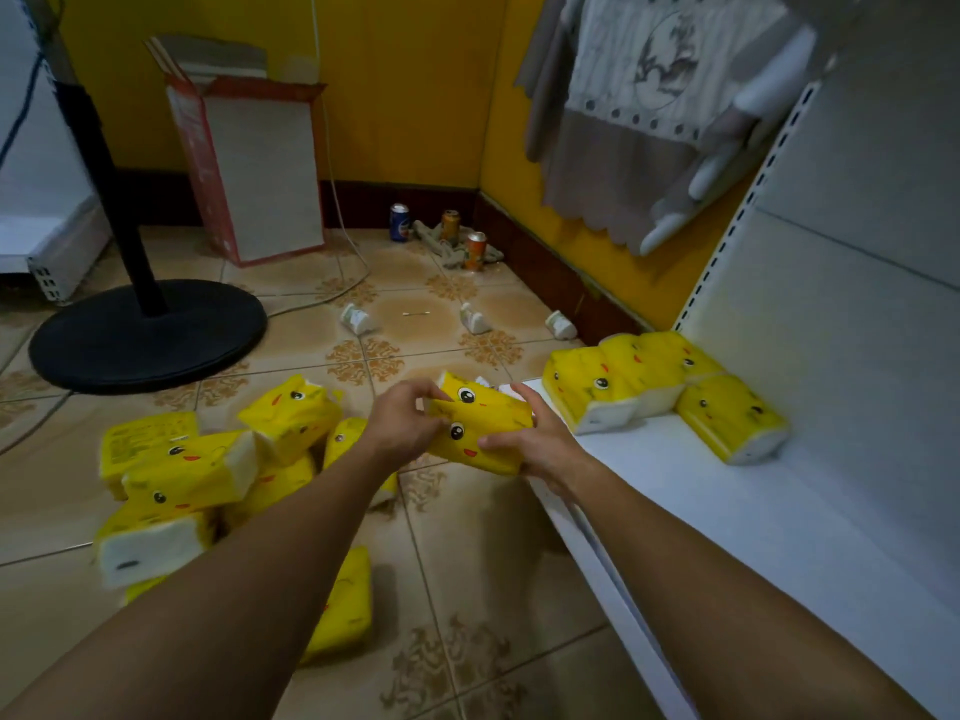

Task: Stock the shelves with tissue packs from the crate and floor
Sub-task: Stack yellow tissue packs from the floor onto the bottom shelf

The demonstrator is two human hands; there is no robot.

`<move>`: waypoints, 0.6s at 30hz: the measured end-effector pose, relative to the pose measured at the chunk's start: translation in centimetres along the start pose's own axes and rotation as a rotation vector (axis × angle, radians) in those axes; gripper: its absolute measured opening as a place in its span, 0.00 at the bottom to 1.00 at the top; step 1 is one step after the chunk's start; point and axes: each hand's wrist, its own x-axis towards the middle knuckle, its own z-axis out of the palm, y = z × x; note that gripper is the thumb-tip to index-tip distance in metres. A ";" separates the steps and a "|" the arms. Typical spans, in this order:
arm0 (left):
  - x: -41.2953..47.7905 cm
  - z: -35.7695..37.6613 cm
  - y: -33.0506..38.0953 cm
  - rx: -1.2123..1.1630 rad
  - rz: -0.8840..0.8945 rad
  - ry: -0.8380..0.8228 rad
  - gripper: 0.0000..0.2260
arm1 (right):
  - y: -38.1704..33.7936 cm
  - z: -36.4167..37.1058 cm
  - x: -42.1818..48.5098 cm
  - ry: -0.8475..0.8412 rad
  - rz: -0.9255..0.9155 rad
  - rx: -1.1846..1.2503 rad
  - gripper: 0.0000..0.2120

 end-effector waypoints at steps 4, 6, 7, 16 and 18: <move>0.0 3.5 2.3 0.031 0.102 -0.099 0.10 | 0.8 -4.2 -1.6 0.118 0.005 -0.059 0.38; 0.0 5.2 3.1 0.024 0.146 -0.163 0.14 | 1.4 -6.1 -2.3 0.204 0.032 -0.067 0.38; -0.1 6.1 3.5 0.041 0.172 -0.194 0.16 | 1.6 -7.0 -2.8 0.243 0.041 -0.078 0.38; -1.0 14.5 5.4 0.382 0.421 -0.536 0.21 | 5.3 -14.6 -6.1 0.538 0.203 -0.176 0.36; -1.1 15.5 5.1 0.456 0.463 -0.599 0.21 | 6.0 -15.2 -6.0 0.556 0.249 -0.187 0.36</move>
